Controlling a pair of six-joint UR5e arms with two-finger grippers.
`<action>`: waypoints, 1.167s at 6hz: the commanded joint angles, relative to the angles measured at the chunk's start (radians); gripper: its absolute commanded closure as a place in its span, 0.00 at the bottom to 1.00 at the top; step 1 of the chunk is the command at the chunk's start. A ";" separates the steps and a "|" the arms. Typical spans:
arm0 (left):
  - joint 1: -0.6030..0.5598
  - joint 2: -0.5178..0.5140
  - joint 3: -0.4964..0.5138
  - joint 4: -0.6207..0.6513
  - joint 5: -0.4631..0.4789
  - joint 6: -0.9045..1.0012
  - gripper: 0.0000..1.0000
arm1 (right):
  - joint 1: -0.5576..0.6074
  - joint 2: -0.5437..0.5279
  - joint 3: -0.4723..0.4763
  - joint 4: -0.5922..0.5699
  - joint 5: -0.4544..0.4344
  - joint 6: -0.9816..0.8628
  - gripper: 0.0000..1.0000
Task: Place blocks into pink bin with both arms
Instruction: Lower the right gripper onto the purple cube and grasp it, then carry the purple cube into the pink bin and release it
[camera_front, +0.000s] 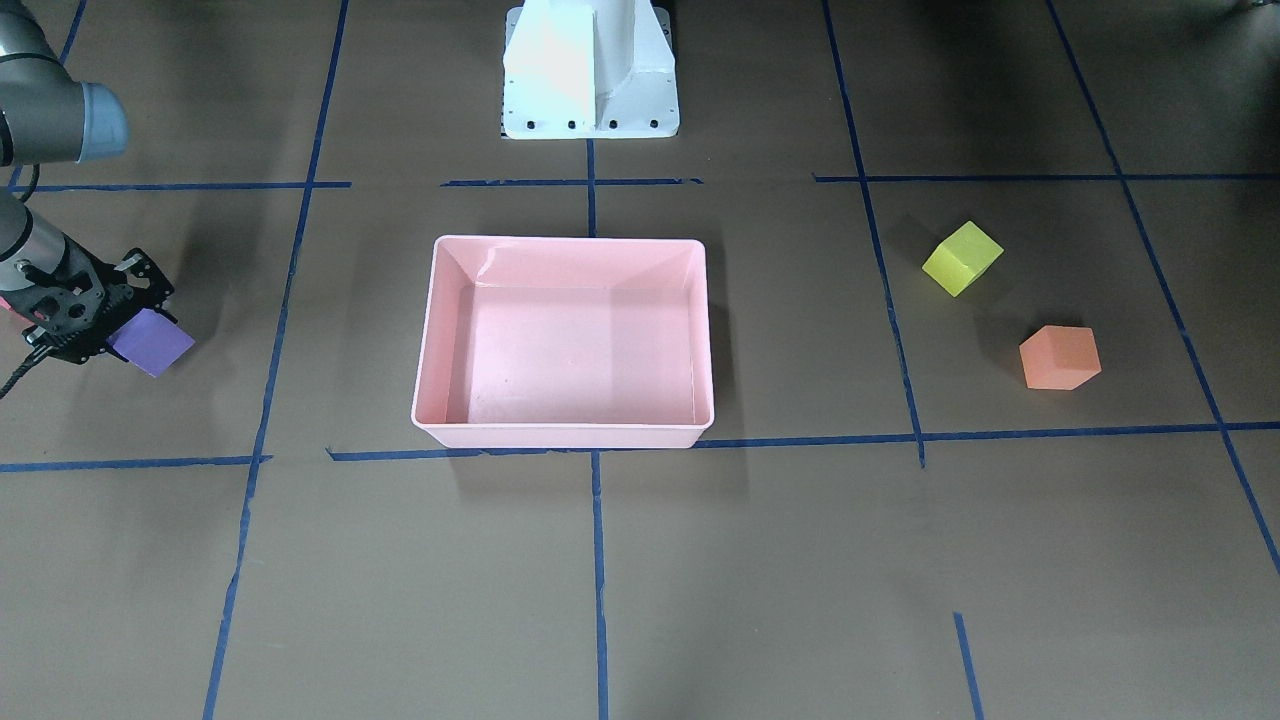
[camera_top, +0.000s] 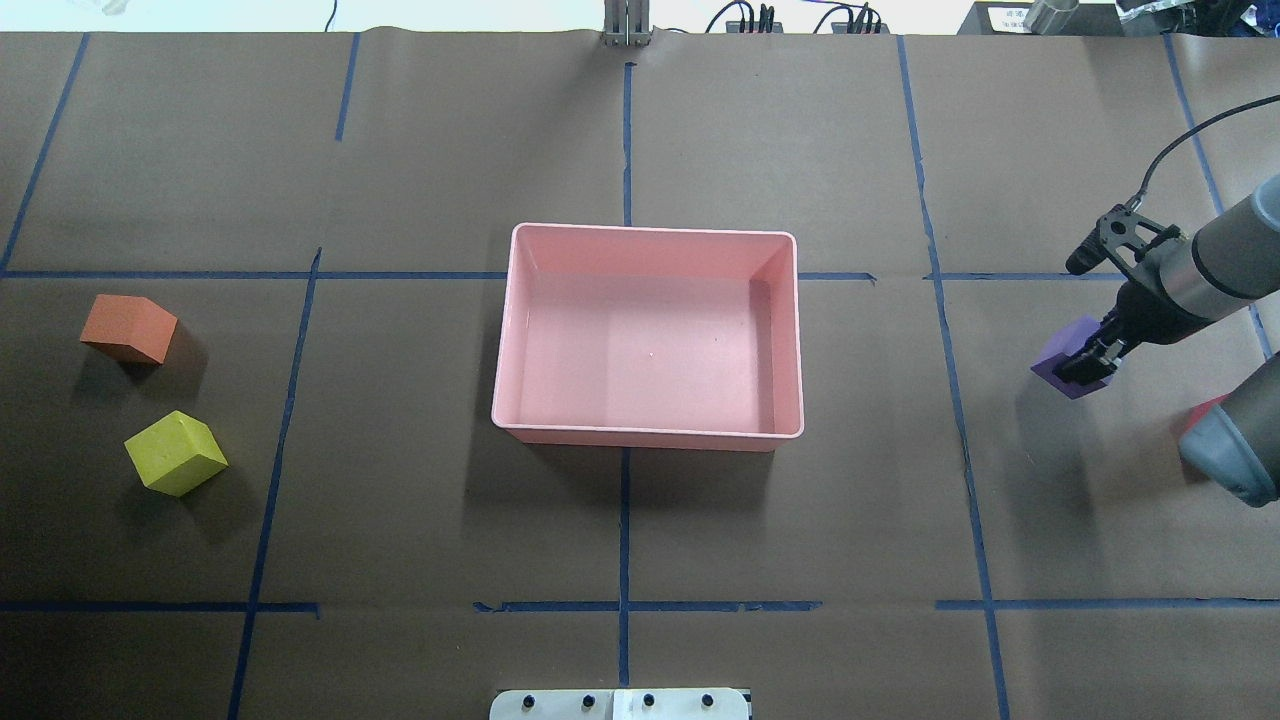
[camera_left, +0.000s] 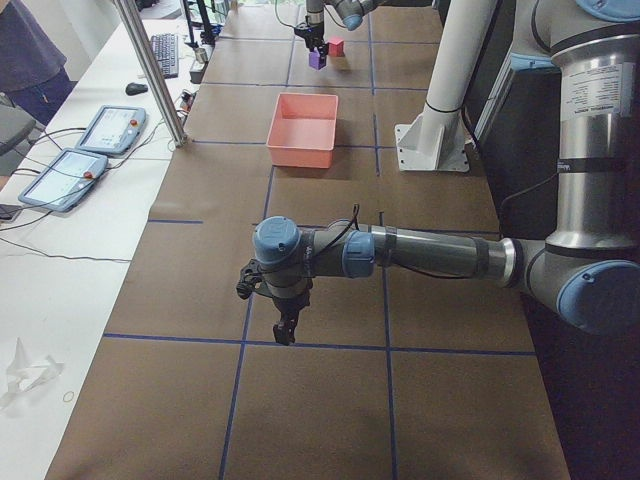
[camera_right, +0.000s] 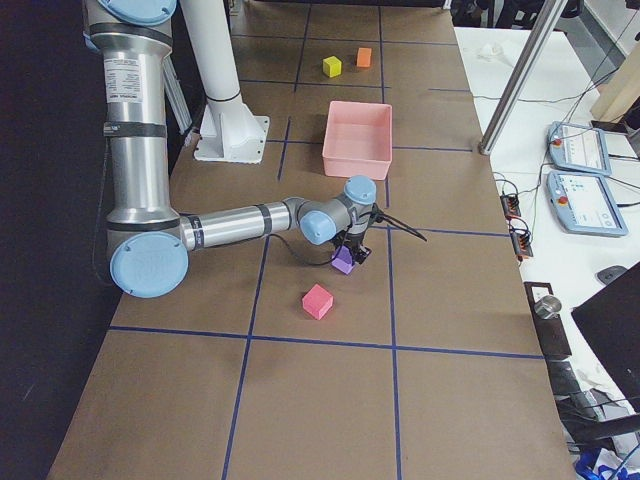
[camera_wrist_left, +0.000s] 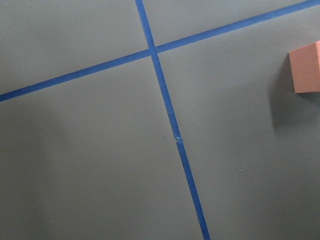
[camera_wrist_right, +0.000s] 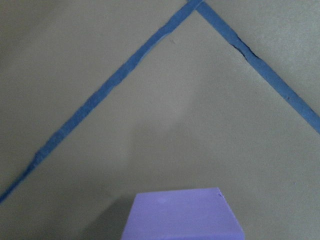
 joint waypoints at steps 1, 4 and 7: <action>0.004 -0.003 -0.015 -0.001 0.000 0.002 0.00 | 0.000 0.142 0.044 -0.072 0.011 0.450 0.72; 0.076 -0.073 -0.014 -0.035 0.002 -0.008 0.00 | -0.098 0.492 0.138 -0.476 -0.013 0.835 0.70; 0.098 -0.104 0.011 -0.173 0.000 -0.012 0.00 | -0.297 0.730 0.005 -0.480 -0.238 1.221 0.50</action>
